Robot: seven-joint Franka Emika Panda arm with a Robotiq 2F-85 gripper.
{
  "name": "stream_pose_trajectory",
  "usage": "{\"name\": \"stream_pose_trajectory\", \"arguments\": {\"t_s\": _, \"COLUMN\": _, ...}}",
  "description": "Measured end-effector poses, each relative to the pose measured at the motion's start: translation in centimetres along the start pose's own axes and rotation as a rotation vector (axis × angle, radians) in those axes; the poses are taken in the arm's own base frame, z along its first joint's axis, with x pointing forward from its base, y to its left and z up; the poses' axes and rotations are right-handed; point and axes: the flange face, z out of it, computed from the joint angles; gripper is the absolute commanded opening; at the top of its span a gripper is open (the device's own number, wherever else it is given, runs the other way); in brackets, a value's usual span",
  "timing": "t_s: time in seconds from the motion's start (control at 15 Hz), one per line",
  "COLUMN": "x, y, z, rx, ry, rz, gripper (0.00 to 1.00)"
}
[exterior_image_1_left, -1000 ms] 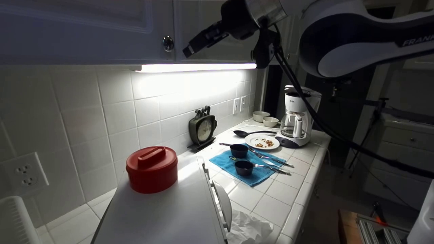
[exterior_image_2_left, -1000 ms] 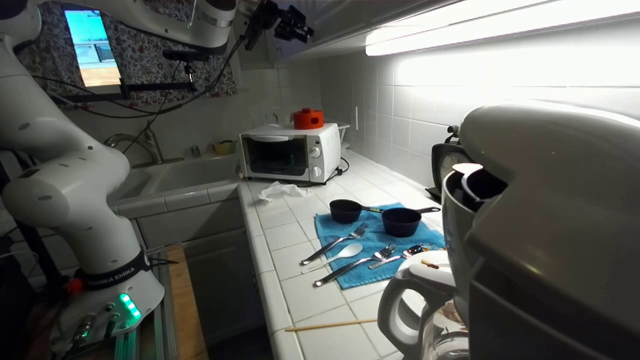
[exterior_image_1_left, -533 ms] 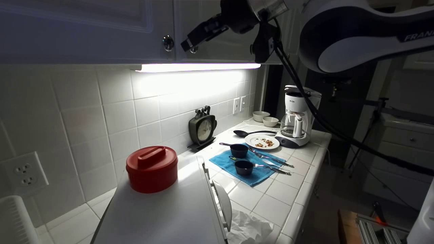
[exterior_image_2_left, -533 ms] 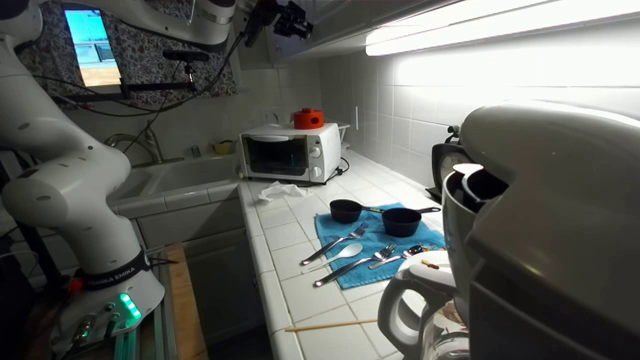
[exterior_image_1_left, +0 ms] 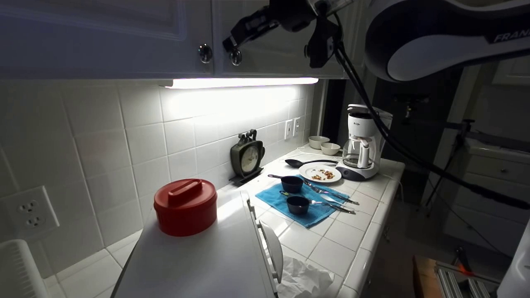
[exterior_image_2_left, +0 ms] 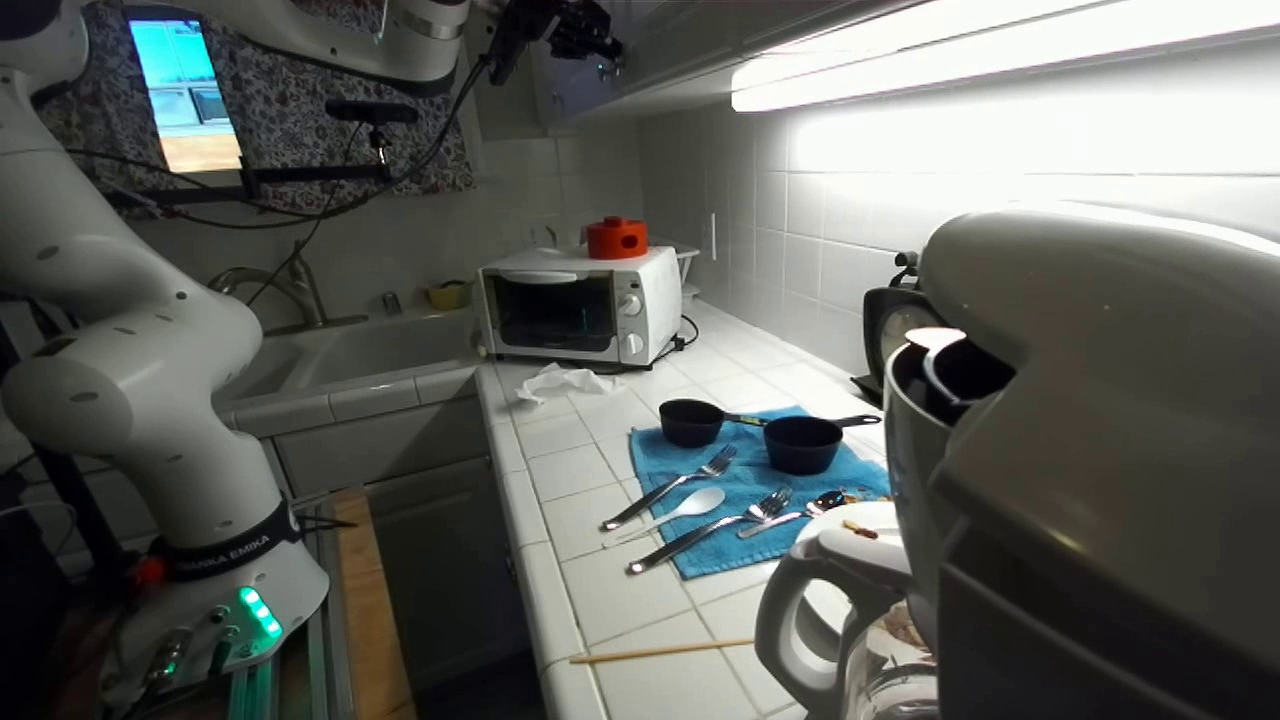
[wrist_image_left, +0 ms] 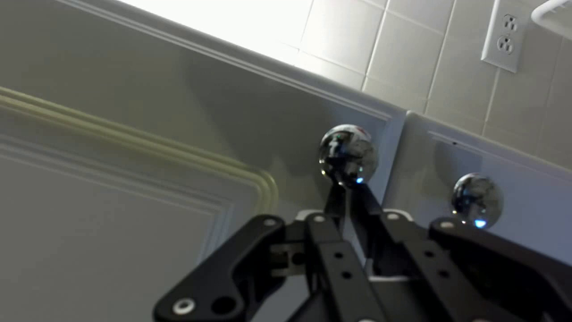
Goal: Open the right side of the top cabinet
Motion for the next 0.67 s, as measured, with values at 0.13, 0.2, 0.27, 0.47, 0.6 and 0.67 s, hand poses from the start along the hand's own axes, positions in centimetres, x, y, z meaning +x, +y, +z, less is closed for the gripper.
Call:
{"name": "stream_pose_trajectory", "arguments": {"t_s": 0.13, "x": 0.0, "y": -0.3, "z": -0.1, "rx": 0.000, "ry": -0.003, "rz": -0.003, "gripper": 0.32}}
{"name": "stream_pose_trajectory", "arguments": {"t_s": 0.2, "x": 0.1, "y": -0.4, "z": -0.1, "rx": 0.000, "ry": -0.005, "rz": -0.004, "gripper": 0.36}}
{"name": "stream_pose_trajectory", "arguments": {"t_s": 0.27, "x": 0.1, "y": -0.6, "z": -0.2, "rx": 0.003, "ry": -0.006, "rz": -0.007, "gripper": 0.44}}
{"name": "stream_pose_trajectory", "arguments": {"t_s": 0.47, "x": 0.0, "y": -1.2, "z": -0.2, "rx": 0.012, "ry": -0.006, "rz": -0.013, "gripper": 0.64}}
{"name": "stream_pose_trajectory", "arguments": {"t_s": 0.6, "x": 0.0, "y": -1.4, "z": -0.1, "rx": 0.015, "ry": -0.007, "rz": -0.015, "gripper": 0.78}}
{"name": "stream_pose_trajectory", "arguments": {"t_s": 0.67, "x": -0.1, "y": -1.5, "z": -0.1, "rx": 0.016, "ry": -0.009, "rz": -0.015, "gripper": 0.85}}
